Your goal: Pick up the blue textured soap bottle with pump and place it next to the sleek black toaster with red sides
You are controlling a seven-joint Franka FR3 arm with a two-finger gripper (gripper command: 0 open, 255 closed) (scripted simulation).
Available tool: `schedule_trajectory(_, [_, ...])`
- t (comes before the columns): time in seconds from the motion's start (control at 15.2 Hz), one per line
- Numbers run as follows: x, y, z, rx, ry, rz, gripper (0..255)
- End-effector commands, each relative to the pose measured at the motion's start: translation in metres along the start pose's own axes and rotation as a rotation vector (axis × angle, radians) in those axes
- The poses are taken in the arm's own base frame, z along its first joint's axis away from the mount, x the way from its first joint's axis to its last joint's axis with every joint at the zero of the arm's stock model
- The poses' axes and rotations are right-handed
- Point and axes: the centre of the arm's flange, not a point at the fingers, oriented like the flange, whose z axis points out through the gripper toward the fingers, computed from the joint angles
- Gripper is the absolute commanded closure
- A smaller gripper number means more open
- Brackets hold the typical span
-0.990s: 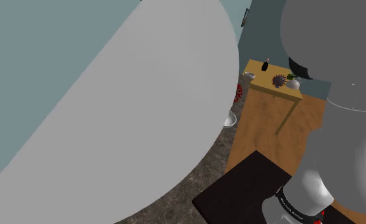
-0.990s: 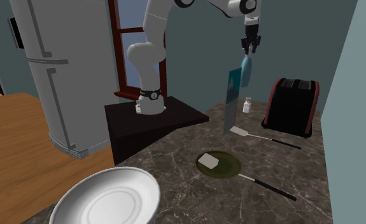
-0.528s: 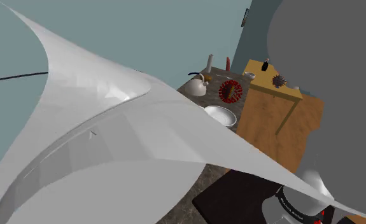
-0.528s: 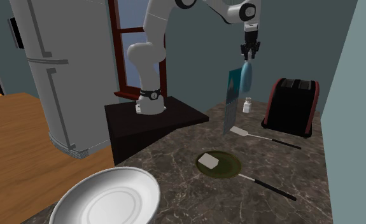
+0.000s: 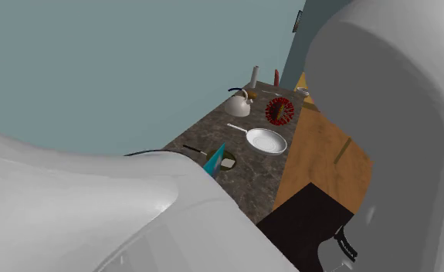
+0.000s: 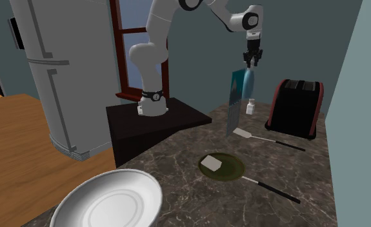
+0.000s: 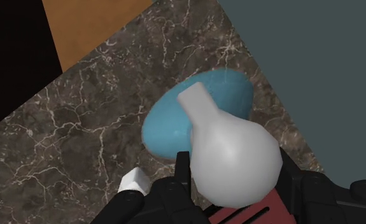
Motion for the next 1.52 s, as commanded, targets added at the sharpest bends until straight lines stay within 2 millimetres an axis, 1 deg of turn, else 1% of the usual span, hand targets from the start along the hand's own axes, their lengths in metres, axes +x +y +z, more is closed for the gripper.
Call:
schedule_trajectory(0.0, [0.0,0.002,0.01,0.001,0.0,0.0,255])
schedule_trajectory(0.2, [0.001,0.004,0.025,0.001,0.0,0.0,255])
schedule_trajectory(0.26, [0.002,0.005,0.035,0.001,0.0,0.0,255])
schedule_trajectory(0.79, [0.002,0.005,0.035,0.001,0.0,0.0,255])
schedule_trajectory(0.86, [0.002,0.005,0.035,0.001,0.0,0.0,0])
schedule_trajectory(1.19, [0.002,0.005,0.035,0.001,0.0,0.0,0])
schedule_trajectory(1.39, [0.002,0.005,-0.005,0.001,0.0,0.0,0])
schedule_trajectory(1.45, [0.002,0.005,-0.015,0.001,0.0,0.0,0])
